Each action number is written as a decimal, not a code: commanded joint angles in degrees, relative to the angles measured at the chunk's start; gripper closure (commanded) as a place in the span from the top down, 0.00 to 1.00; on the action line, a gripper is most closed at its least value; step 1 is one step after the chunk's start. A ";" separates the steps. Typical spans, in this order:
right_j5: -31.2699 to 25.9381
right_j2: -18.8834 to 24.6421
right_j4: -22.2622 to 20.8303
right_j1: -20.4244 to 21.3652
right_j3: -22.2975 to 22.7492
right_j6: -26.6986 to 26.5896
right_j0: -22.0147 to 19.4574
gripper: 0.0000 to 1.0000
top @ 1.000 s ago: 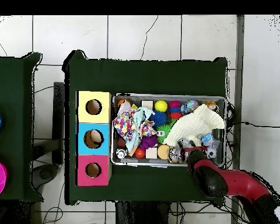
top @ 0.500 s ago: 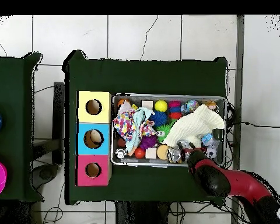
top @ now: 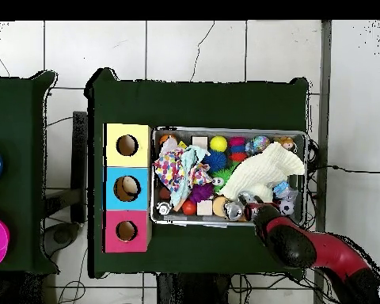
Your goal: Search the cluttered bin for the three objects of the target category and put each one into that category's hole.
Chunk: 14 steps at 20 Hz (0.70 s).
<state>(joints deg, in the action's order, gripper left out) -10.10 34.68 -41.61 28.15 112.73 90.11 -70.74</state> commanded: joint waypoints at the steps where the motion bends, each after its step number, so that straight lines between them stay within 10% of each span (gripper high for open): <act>1: -14.27 5.17 -0.22 -8.83 7.53 -9.56 -1.52 1.00; 14: -13.63 5.00 -3.29 -8.39 6.40 -8.36 -0.04 1.00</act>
<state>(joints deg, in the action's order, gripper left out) -12.13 39.48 -41.53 23.03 117.66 90.11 -73.70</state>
